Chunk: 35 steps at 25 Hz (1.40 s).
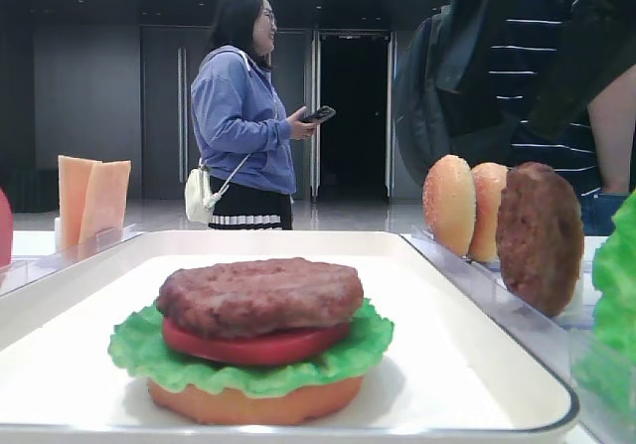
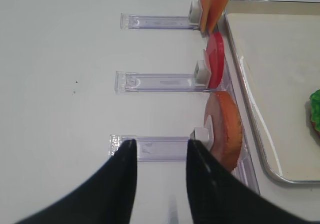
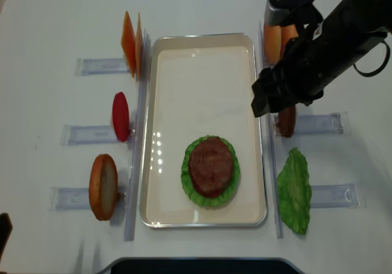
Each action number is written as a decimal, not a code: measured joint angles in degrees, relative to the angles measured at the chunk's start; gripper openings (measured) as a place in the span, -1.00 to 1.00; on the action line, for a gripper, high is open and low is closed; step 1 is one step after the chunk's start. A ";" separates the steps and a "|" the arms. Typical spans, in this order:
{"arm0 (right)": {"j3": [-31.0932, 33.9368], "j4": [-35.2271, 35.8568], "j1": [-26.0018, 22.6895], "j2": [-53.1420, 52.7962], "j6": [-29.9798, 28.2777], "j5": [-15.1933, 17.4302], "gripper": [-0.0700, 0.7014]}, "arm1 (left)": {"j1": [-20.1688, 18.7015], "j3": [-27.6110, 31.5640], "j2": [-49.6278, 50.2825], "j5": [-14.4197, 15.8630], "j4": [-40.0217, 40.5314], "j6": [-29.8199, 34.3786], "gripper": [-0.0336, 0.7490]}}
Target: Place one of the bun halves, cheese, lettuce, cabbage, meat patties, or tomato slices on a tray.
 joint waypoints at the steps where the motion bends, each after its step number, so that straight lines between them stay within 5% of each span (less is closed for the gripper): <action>1: 0.00 -0.13 -1.25 -0.40 0.11 0.57 0.51 | 0.00 0.00 0.00 0.00 0.00 0.00 -0.24; 17: 0.00 -15.39 -23.56 -4.56 1.35 6.86 0.51 | 0.00 0.00 0.00 0.00 0.00 0.00 -0.24; 27: 1.12 -22.51 -25.73 -7.94 6.04 8.66 0.51 | 0.00 0.00 0.00 0.00 0.00 0.00 -0.24; 35: 11.35 -22.51 -25.73 -18.25 6.19 8.73 0.51 | 0.00 0.00 0.00 0.00 0.00 0.00 -0.24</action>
